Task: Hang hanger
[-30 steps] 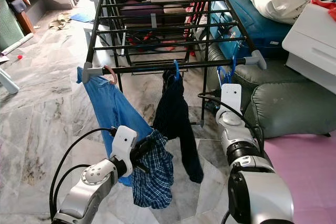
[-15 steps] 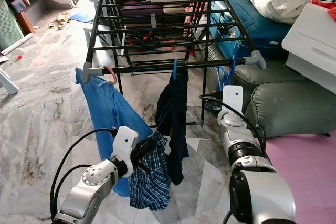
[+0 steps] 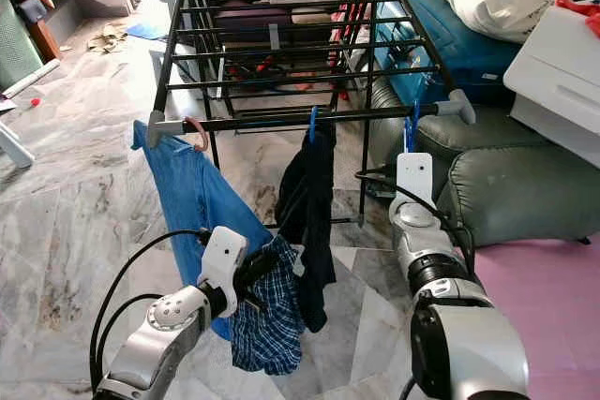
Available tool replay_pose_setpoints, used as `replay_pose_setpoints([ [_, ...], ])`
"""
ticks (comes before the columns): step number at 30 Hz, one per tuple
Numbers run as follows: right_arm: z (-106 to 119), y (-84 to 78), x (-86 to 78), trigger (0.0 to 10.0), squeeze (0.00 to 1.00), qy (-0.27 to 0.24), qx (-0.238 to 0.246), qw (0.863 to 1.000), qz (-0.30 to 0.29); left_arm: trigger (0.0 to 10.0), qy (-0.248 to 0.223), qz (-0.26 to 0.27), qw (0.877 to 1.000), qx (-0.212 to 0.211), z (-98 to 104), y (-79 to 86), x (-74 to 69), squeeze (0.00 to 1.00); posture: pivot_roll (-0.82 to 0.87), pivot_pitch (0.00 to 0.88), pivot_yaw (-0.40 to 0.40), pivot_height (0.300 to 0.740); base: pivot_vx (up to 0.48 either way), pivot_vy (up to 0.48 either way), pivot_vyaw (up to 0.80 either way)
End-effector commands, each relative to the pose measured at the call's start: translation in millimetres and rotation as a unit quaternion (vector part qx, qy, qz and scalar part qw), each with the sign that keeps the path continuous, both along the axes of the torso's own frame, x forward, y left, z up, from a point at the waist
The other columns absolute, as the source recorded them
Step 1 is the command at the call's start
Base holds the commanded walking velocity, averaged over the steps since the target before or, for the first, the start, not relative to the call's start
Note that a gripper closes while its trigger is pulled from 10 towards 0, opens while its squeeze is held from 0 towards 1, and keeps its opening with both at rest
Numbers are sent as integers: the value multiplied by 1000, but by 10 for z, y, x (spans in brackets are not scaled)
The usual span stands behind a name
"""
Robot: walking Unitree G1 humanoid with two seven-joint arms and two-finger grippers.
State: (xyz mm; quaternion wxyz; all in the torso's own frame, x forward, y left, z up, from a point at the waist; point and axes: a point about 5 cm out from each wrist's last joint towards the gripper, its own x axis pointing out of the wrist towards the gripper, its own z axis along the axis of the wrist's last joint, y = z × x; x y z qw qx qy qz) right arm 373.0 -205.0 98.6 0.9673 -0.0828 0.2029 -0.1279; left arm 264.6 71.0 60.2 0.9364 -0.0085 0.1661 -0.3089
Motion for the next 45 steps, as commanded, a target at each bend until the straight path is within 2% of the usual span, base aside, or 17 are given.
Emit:
replay_pose_setpoints([
  [1, 72, 7, 39, 0, 0, -14, -11, 1000, 11, 10000, -3, -1, 1000, 5, 16, 8, 32, 0, -5, 35, 5, 740, 0, 0, 0],
  [6, 145, 73, 80, 0, 0, -37, -10, 999, 34, 10000, -5, 0, 1000, 7, 21, 9, 53, 0, -3, 25, 6, 740, 0, 0, 0],
  [9, 234, 127, 113, 0, 0, -70, -15, 996, 57, 10000, -8, 3, 1000, 9, 34, 16, 84, 0, -1, 19, 5, 740, 0, 0, 0],
  [14, 223, 119, 54, 0, 0, -93, -43, 991, 89, 10000, -12, 14, 1000, 7, 54, 31, 81, 0, 0, 34, 4, 740, 0, 0, 0],
  [15, 199, 92, 5, 3608, 0, -101, -49, 989, 93, 10000, -18, 22, 1000, 10, 63, 46, 75, 0, 0, 41, 0, 740, 0, 0, 0],
  [16, 161, 46, -81, 10000, 0, -111, -57, 987, 97, 10000, -28, 40, 999, 11, 86, 81, 70, 0, -3, 61, 0, 740, 0, 0, 0],
  [20, 107, 15, -222, 10000, 0, -123, -47, 986, 104, 10000, -39, 64, 997, 7, 119, 139, 64, 0, -5, 71, -1, 740, 0, 0, 0],
  [21, 74, 11, -381, 10000, 0, -132, -50, 983, 116, 10000, -50, 79, 996, 5, 169, 193, 56, 0, 4, 101, -4, 740, 0, 0, 0],
  [22, 74, 11, -381, 10000, 0, -132, -50, 983, 116, 10000, -50, 79, 996, 5, 169, 193, 56, 0, 4, 101, -4, 740, 0, 0, 0],
  [26, 39, 9, -645, 10000, 0, -135, -49, 983, 116, 10000, -61, 104, 993, 6, 238, 270, 33, 0, 1, 130, -4, 740, 0, 0, 0],
  [27, 21, 16, -748, 10000, 0, -136, -42, 983, 115, 10000, -63, 100, 993, 6, 248, 260, 14, 0, -3, 133, -4, 740, 0, 0, 0],
  [29, 9, 20, -785, 10000, 0, -135, -39, 983, 114, 10000, -65, 95, 993, 5, 252, 250, 7, 0, -3, 133, -4, 740, 0, 0, 0],
  [30, -29, 30, -870, 10000, 0, -129, -34, 984, 115, 10000, -64, 86, 994, 6, 252, 217, -3, 0, -10, 134, -5, 740, 0, 0, 0],
  [32, -42, 34, -905, 10000, 0, -126, -32, 985, 115, 10000, -64, 84, 994, 9, 253, 204, 1, 0, -10, 134, -5, 740, 0, 0, 0],
  [34, -87, 49, -1027, 10000, 0, -113, -28, 986, 120, 10000, -64, 83, 994, 12, 254, 184, 20, 0, -17, 132, -6, 740, -278, 0, 0],
  [40, -100, 43, -1140, 10000, 0, -90, -27, 988, 119, 10000, -61, 80, 995, 10, 260, 176, -21, 0, -16, 127, -5, 740, -282, 0, 0],
  [45, -106, 50, -1150, 10000, 0, -82, -25, 989, 124, 10000, -53, 65, 996, 10, 252, 149, -60, 0, -9, 121, -4, 740, -279, 0, 0],
])
